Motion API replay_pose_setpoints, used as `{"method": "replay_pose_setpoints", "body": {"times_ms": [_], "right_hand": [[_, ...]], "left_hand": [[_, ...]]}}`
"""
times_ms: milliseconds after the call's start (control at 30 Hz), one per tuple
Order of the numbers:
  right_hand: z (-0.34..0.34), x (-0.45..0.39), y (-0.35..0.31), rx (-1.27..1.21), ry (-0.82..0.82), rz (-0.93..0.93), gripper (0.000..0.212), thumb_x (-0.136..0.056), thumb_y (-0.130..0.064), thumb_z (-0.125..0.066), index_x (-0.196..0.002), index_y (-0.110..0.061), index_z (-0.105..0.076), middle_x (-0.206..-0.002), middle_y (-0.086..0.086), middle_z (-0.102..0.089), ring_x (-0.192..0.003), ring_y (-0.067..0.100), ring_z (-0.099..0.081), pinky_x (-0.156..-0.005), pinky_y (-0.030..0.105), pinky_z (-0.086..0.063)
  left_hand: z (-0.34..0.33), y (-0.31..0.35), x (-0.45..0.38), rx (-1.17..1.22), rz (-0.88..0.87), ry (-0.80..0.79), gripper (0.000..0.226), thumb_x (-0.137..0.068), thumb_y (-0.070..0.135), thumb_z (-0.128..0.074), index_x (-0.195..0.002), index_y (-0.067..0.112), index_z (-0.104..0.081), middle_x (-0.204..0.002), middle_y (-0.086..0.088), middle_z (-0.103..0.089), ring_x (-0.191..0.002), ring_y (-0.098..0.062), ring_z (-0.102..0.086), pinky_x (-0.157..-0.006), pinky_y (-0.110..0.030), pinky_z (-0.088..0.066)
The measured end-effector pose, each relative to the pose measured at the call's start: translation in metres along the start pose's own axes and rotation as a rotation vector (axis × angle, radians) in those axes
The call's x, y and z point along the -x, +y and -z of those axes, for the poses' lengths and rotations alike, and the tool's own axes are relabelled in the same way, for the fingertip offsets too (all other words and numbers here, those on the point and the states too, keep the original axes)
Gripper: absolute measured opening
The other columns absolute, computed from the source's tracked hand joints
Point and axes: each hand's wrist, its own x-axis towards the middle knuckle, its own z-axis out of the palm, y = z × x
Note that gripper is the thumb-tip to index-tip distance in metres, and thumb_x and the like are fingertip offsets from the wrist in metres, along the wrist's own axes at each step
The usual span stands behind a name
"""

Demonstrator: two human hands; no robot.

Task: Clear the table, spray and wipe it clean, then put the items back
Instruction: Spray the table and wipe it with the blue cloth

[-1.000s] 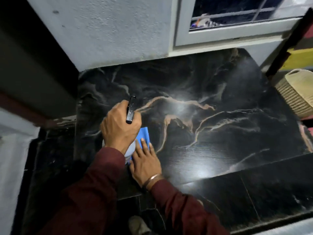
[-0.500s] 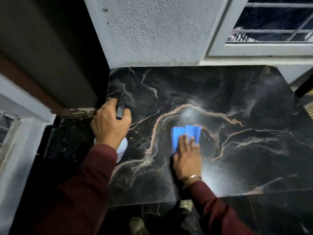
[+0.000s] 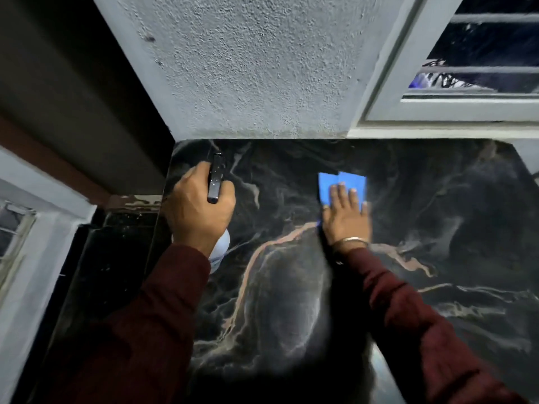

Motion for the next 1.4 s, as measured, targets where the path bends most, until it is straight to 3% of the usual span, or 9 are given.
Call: {"method": "replay_pose_setpoints", "body": {"times_ms": [67,167,467,567,700,867,1133,1300,1400], "right_hand": [[0.011,-0.025,0.032,-0.034,-0.006,-0.188,0.057,-0.098,-0.038,-0.031,-0.151,-0.019,-0.021,-0.16,0.002,-0.015,-0.147,0.027,-0.012,-0.117,0.051,-0.011],[0.013,-0.057,0.015,-0.064,0.01,-0.322,0.06,-0.097,-0.038,-0.031,-0.151,-0.017,-0.018,-0.16,0.005,-0.012,-0.146,0.031,-0.009,-0.117,0.051,-0.009],[-0.006,-0.066,-0.154,-0.033,-0.133,0.441,0.062,-0.095,-0.041,-0.031,-0.151,-0.018,-0.017,-0.16,0.002,-0.013,-0.147,0.028,-0.007,-0.118,0.046,-0.005],[-0.008,-0.082,-0.143,-0.044,-0.104,0.374,0.063,-0.095,-0.044,-0.029,-0.152,-0.023,-0.014,-0.161,-0.002,-0.009,-0.148,0.023,-0.005,-0.118,0.046,-0.005],[-0.006,-0.103,-0.163,-0.065,-0.09,0.203,0.068,-0.093,-0.045,-0.031,-0.152,-0.015,-0.014,-0.16,0.006,-0.008,-0.147,0.032,-0.005,-0.117,0.05,-0.005],[-0.014,-0.088,-0.235,-0.051,-0.122,0.396,0.068,-0.094,-0.044,-0.032,-0.152,-0.012,-0.014,-0.16,0.007,-0.01,-0.147,0.033,-0.004,-0.118,0.049,-0.004],[-0.034,-0.089,-0.325,0.002,-0.174,0.588,0.064,-0.095,-0.04,-0.033,-0.151,-0.015,-0.017,-0.16,0.007,-0.013,-0.146,0.034,-0.007,-0.117,0.049,-0.006],[-0.037,0.007,-0.302,0.102,-0.248,1.089,0.055,-0.092,-0.041,-0.037,-0.142,-0.019,-0.041,-0.147,0.005,-0.042,-0.134,0.036,-0.036,-0.105,0.05,-0.032],[-0.028,0.001,-0.262,0.096,-0.273,1.126,0.06,-0.089,-0.04,-0.023,-0.143,-0.02,-0.04,-0.148,0.001,-0.043,-0.136,0.03,-0.039,-0.108,0.047,-0.033]], "left_hand": [[-0.008,0.002,-0.011,0.014,0.015,0.003,0.02,-0.08,0.033,-0.05,-0.079,0.014,-0.058,-0.074,-0.003,-0.062,-0.071,-0.032,-0.058,-0.063,-0.044,-0.048],[-0.02,0.002,-0.027,-0.033,0.046,0.01,0.022,-0.081,0.034,-0.05,-0.08,0.014,-0.057,-0.075,-0.005,-0.063,-0.074,-0.036,-0.059,-0.064,-0.046,-0.048],[-0.044,0.002,-0.069,-0.115,0.114,0.074,0.024,-0.081,0.035,-0.05,-0.089,0.018,-0.064,-0.088,-0.009,-0.069,-0.085,-0.036,-0.063,-0.07,-0.04,-0.049],[-0.039,0.002,-0.073,-0.092,0.088,0.093,0.022,-0.083,0.035,-0.051,-0.088,0.018,-0.064,-0.086,-0.008,-0.068,-0.083,-0.036,-0.063,-0.068,-0.04,-0.049],[-0.02,-0.018,-0.078,-0.077,0.126,0.12,0.015,-0.085,0.033,-0.054,-0.087,0.021,-0.063,-0.079,-0.002,-0.067,-0.076,-0.028,-0.061,-0.065,-0.037,-0.048],[-0.004,-0.049,-0.081,-0.103,0.189,0.175,0.018,-0.085,0.032,-0.056,-0.077,0.016,-0.058,-0.071,-0.002,-0.062,-0.07,-0.027,-0.057,-0.059,-0.031,-0.037],[0.033,-0.085,-0.068,-0.178,0.256,0.238,0.025,-0.082,0.038,-0.051,-0.084,0.017,-0.064,-0.08,-0.007,-0.067,-0.079,-0.032,-0.061,-0.065,-0.037,-0.047],[0.051,-0.09,-0.062,-0.234,0.276,0.266,0.032,-0.08,0.04,-0.049,-0.088,0.014,-0.065,-0.088,-0.015,-0.07,-0.087,-0.039,-0.061,-0.066,-0.038,-0.042],[0.057,-0.086,-0.06,-0.239,0.28,0.263,0.034,-0.08,0.041,-0.048,-0.091,0.014,-0.065,-0.087,-0.016,-0.07,-0.086,-0.04,-0.062,-0.067,-0.04,-0.046]]}}
